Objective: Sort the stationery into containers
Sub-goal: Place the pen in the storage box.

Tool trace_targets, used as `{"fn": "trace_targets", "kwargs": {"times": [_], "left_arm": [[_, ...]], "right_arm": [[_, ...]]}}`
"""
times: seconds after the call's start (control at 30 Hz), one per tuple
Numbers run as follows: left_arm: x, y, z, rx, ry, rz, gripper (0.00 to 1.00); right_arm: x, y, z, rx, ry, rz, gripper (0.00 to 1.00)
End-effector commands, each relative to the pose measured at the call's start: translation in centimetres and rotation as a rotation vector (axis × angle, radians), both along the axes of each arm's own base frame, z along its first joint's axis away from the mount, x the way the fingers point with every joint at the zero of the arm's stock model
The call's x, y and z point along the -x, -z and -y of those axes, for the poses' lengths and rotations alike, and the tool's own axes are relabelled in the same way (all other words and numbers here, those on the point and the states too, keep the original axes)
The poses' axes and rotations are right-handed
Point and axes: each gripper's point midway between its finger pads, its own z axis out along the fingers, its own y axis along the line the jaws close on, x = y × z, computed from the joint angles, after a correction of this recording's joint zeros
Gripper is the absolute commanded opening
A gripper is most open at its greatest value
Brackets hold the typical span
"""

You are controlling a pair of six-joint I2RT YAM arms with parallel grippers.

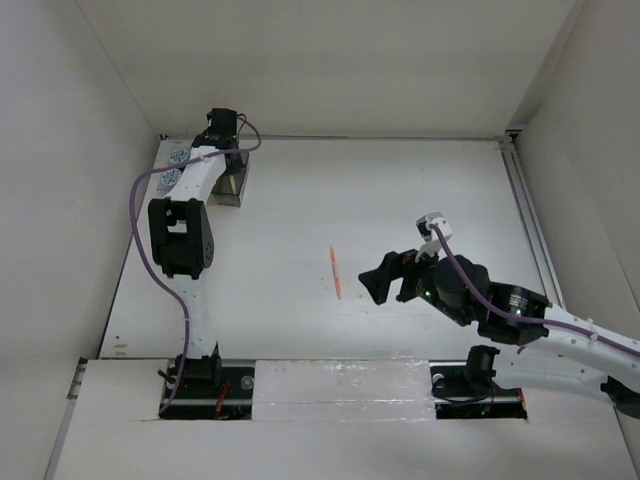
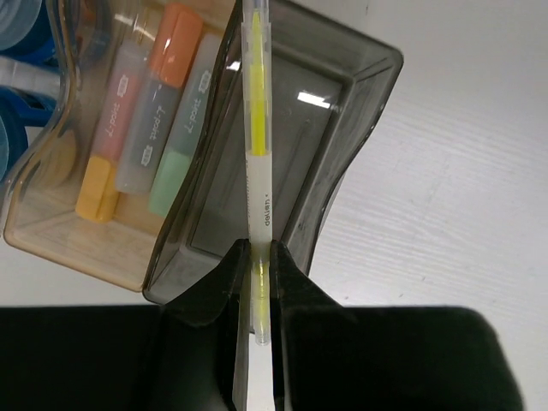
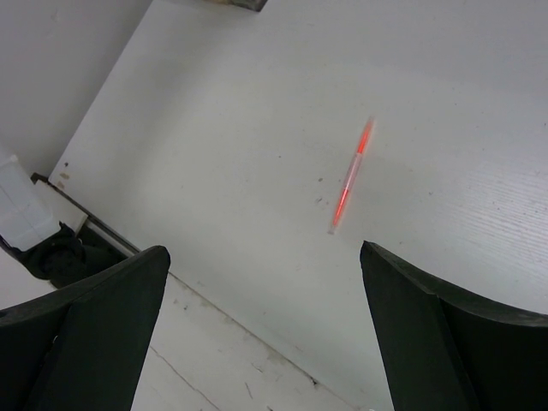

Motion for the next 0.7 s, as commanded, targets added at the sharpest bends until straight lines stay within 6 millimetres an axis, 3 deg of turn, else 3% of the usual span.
{"fn": "trace_targets", "kwargs": {"times": [0.0,0.27,0.67], "left_arm": [[-1.7,-3.8,0.2,0.050,-0.020,0.117,0.00],[-1.8,-3.5,-0.4,0.064,-0.067,0.116,0.00],[-2.4,-0.8,-0.4,0.079,-0.061,0.070,0.00]], "right_arm": [[-0.6,-2.4,-0.8,-0.073,0.000,0.043,0.99],[-0.7,-1.9,-1.2,-0.054,-0.001,0.035,0.99],[-0.6,-1.5,-0.9,-0.046,-0.001,0.032,0.99]]}}
